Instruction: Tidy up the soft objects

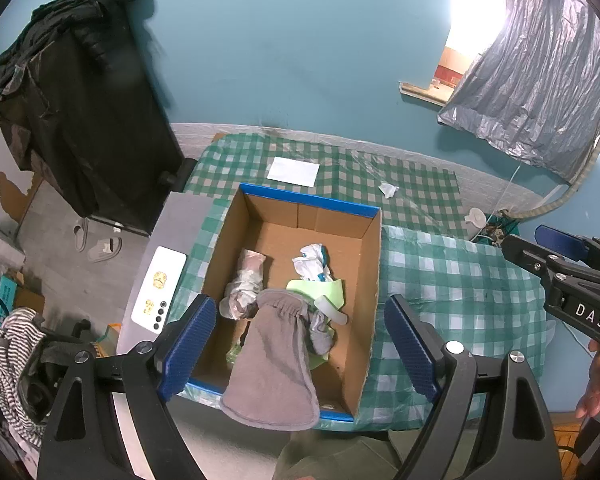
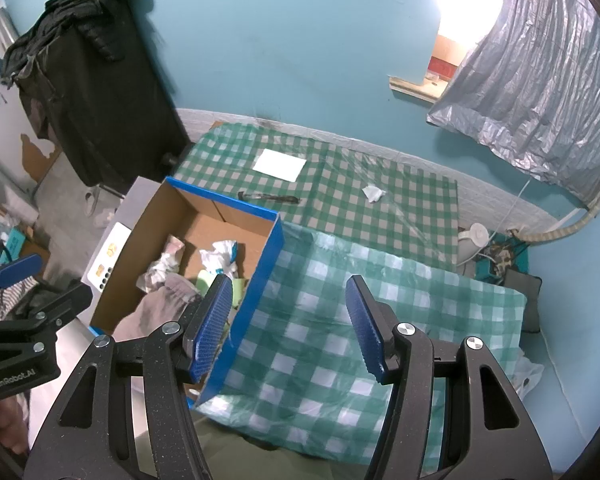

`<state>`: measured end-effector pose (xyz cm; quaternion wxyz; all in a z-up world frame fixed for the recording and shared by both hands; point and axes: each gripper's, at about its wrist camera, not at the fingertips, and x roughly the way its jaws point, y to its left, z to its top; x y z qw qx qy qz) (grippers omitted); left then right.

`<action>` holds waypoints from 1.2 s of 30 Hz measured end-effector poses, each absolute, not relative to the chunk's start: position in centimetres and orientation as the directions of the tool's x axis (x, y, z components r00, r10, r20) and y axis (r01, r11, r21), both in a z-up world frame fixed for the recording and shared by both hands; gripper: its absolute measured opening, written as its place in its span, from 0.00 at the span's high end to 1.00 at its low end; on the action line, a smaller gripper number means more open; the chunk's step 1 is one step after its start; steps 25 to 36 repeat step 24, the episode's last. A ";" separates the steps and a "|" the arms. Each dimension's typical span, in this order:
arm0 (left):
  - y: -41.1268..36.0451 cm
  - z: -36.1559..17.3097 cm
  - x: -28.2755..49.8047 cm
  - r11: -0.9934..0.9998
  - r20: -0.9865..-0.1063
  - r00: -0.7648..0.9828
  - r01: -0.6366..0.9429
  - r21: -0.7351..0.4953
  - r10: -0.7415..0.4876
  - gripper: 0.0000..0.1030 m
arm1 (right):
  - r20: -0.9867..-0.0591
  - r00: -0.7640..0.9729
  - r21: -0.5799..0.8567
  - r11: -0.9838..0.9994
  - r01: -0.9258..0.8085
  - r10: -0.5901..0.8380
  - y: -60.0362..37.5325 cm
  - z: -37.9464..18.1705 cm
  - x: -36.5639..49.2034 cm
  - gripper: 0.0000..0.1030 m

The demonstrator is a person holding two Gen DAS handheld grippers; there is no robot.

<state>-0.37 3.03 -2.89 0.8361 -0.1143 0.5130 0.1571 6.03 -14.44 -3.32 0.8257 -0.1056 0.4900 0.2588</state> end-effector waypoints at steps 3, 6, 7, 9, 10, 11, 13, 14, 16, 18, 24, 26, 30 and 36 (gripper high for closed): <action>3.0 -2.8 -0.4 0.924 -0.894 0.424 -0.381 -0.031 0.145 0.15 | -0.865 0.385 0.078 0.844 -0.531 0.322 -14.6 -3.3 6.1 0.44; 3.1 -2.9 -0.3 0.925 -0.894 0.424 -0.378 -0.030 0.144 0.15 | -0.865 0.385 0.078 0.844 -0.530 0.322 -14.5 -3.3 6.1 0.44; 3.1 -2.9 -0.3 0.925 -0.894 0.424 -0.378 -0.030 0.144 0.15 | -0.865 0.384 0.080 0.844 -0.530 0.323 -14.6 -3.3 6.1 0.44; 3.0 -2.9 -0.3 0.925 -0.894 0.425 -0.378 -0.031 0.143 0.15 | -0.865 0.384 0.078 0.844 -0.531 0.321 -14.7 -3.3 6.1 0.44; 3.1 -2.9 -0.3 0.925 -0.894 0.424 -0.378 -0.030 0.144 0.15 | -0.865 0.385 0.078 0.844 -0.531 0.323 -14.7 -3.3 6.2 0.44; 3.0 -2.9 -0.3 0.925 -0.895 0.423 -0.379 -0.030 0.144 0.15 | -0.864 0.385 0.079 0.843 -0.531 0.323 -14.7 -3.3 6.2 0.44; 3.1 -2.8 -0.3 0.925 -0.893 0.426 -0.380 -0.031 0.145 0.15 | -0.865 0.384 0.079 0.844 -0.531 0.323 -14.6 -3.3 6.2 0.44; 3.1 -2.8 -0.3 0.925 -0.893 0.427 -0.379 -0.031 0.145 0.15 | -0.866 0.383 0.080 0.844 -0.530 0.322 -14.7 -3.3 6.2 0.44; 3.1 -2.9 -0.3 0.925 -0.893 0.426 -0.379 -0.031 0.145 0.15 | -0.866 0.382 0.079 0.844 -0.531 0.322 -14.7 -3.3 6.2 0.44; 3.1 -2.9 -0.3 0.925 -0.893 0.425 -0.379 -0.031 0.144 0.15 | -0.867 0.381 0.079 0.843 -0.532 0.322 -14.9 -3.3 6.1 0.44; 3.2 -3.5 -0.3 0.921 -0.905 0.404 -0.387 -0.038 0.133 0.15 | -0.867 0.380 0.081 0.844 -0.530 0.322 -14.8 -3.3 6.2 0.44; 3.2 -3.5 -0.3 0.921 -0.905 0.404 -0.387 -0.038 0.133 0.15 | -0.867 0.380 0.081 0.844 -0.530 0.322 -14.8 -3.3 6.2 0.44; 3.2 -3.5 -0.3 0.921 -0.905 0.404 -0.387 -0.038 0.133 0.15 | -0.867 0.380 0.081 0.844 -0.530 0.322 -14.8 -3.3 6.2 0.44; 3.2 -3.5 -0.3 0.921 -0.905 0.404 -0.387 -0.038 0.133 0.15 | -0.867 0.380 0.081 0.844 -0.530 0.322 -14.8 -3.3 6.2 0.44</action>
